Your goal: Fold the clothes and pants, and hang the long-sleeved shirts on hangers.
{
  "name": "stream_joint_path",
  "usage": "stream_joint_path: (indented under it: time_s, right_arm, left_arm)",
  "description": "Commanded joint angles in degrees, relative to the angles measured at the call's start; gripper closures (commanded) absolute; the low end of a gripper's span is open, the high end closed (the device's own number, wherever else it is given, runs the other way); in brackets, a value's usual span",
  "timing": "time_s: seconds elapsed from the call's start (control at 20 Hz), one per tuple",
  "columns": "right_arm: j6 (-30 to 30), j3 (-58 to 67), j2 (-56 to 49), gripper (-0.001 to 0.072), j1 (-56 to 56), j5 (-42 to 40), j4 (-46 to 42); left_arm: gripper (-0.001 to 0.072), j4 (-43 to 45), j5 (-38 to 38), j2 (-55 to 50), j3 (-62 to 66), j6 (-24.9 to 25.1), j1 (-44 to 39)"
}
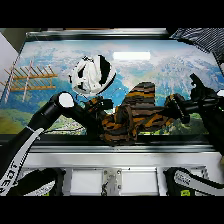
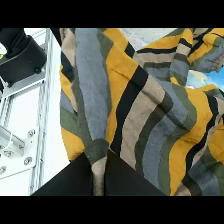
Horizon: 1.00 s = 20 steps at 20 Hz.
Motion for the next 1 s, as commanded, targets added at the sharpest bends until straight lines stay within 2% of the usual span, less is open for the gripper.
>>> stream_joint_path:
  time_s: [0.0, 0.15, 0.2, 0.25, 0.3, 0.45, 0.6, 0.7, 0.85, 0.95]
  right_arm:
    - [0.31, -0.02, -0.07, 0.0699, 0.02, -0.39, 0.07]
    - [0.31, 0.0, -0.07, 0.0701, 0.02, -0.44, 0.09]
    - [0.31, 0.0, -0.07, 0.0702, 0.02, -0.48, 0.11]
    - [0.31, 0.0, -0.04, 0.0702, 0.02, -0.98, 0.11]
    - [0.31, 0.0, -0.04, 0.0703, 0.02, -1.4, 0.09]
    - [0.31, 0.0, 0.0, 0.0704, 0.02, -1.51, 0.09]
    - [0.63, 0.0, 0.11, 0.0705, 0.02, -2.19, 0.09]
    - [1.03, 0.0, 0.81, 0.0706, 0.0, -4.2, 0.28]
    - [2.21, 0.04, 3.13, 0.0705, 0.0, -7.85, 3.45]
    - [4.66, 0.04, 5.7, 0.0706, 0.02, -12.33, 4.81]
  left_arm:
    - [0.0697, -1.51, 0.07, 0.02, 0.07, -0.04, -0.02]
    - [0.0682, -1.44, 0.02, 0.04, 0.07, -0.07, 0.04]
    - [0.0443, -1.44, -0.04, 0.04, 0.07, -0.61, 0.22]
    - [0.021, -1.46, 0.48, 0.04, 0.07, -3.93, 0.72]
    - [0.0192, -1.51, 1.11, 0.04, 0.09, -8.13, 1.57]
    - [0.0192, -1.57, 0.39, 0.7, 0.09, -16.33, 5.73]
    - [0.0192, -1.57, 1.38, 4.33, 0.07, -20.35, 11.26]
    - [0.0193, -1.53, 3.78, 7.74, 0.07, -24.41, 15.02]
    - [0.0193, -1.49, 9.6, 13.75, -0.68, -33.46, 20.61]
    - [0.0195, -1.31, 14.53, 17.9, -3.96, -38.01, 21.22]
